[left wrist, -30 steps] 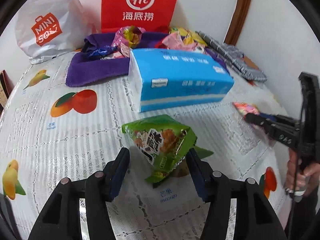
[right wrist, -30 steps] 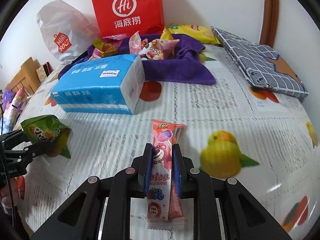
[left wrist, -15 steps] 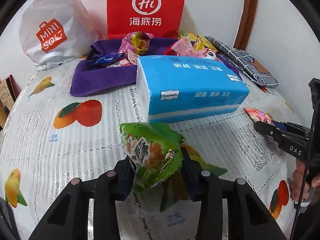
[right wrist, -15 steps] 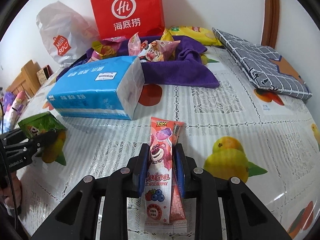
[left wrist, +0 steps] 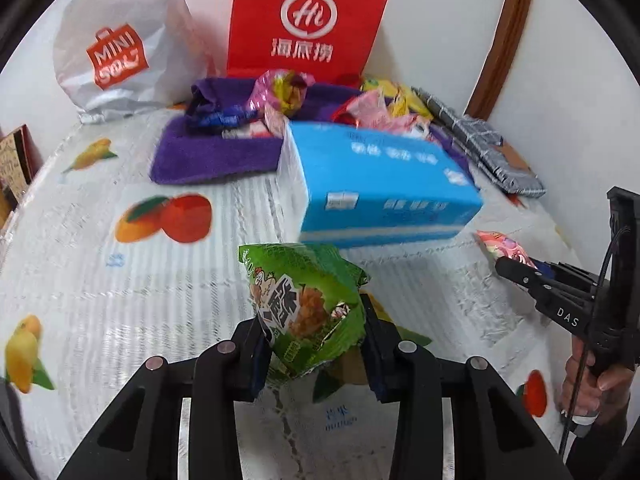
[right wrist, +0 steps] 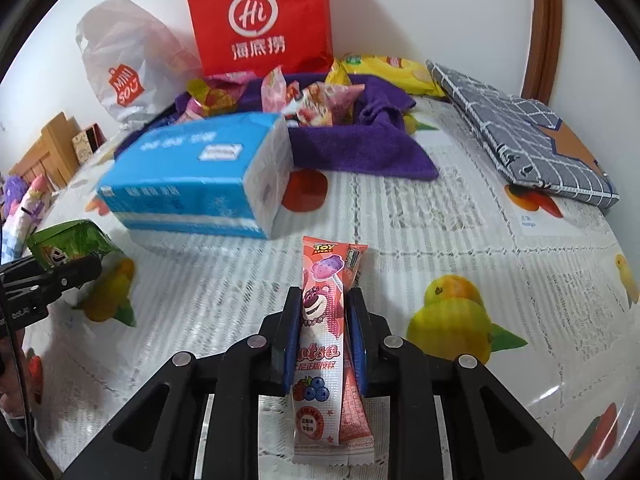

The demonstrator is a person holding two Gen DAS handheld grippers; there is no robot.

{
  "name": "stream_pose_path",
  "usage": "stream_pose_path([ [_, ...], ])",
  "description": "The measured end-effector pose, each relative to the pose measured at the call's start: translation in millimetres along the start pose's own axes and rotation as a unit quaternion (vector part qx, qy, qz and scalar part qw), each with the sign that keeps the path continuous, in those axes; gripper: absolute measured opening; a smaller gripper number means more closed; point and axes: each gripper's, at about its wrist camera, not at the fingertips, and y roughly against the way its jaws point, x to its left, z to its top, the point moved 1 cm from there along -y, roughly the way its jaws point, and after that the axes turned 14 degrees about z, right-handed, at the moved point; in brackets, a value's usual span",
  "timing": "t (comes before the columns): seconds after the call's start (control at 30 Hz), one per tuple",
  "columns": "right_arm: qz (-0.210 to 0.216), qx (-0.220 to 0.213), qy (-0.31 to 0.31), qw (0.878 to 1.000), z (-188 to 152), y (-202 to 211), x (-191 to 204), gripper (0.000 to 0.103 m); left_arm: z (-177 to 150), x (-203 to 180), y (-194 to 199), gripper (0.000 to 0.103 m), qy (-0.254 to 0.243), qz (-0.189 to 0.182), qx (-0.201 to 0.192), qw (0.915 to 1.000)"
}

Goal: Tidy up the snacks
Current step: 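Carry the stick packet with the right tool while the left tool carries the green packet over the towel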

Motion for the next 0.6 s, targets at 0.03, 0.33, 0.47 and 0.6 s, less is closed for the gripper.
stream_pose_path([
  [0.03, 0.002, -0.002, 0.000, 1.000, 2, 3, 1, 0.023, 3, 1, 6, 0.036, -0.001, 0.005, -0.006, 1.0000],
  [0.33, 0.018, -0.053, 0.030, 0.998, 63, 39, 25, 0.023, 66, 6, 33, 0.036, 0.011, 0.023, -0.029, 0.9993],
  [0.47, 0.027, -0.075, 0.049, 0.996, 103, 43, 35, 0.023, 104, 8, 35, 0.036, 0.022, 0.024, -0.040, 0.9987],
  [0.6, 0.032, -0.090, 0.064, 0.993, 149, 40, 42, 0.023, 141, 10, 34, 0.036, 0.028, 0.033, -0.055, 0.9976],
])
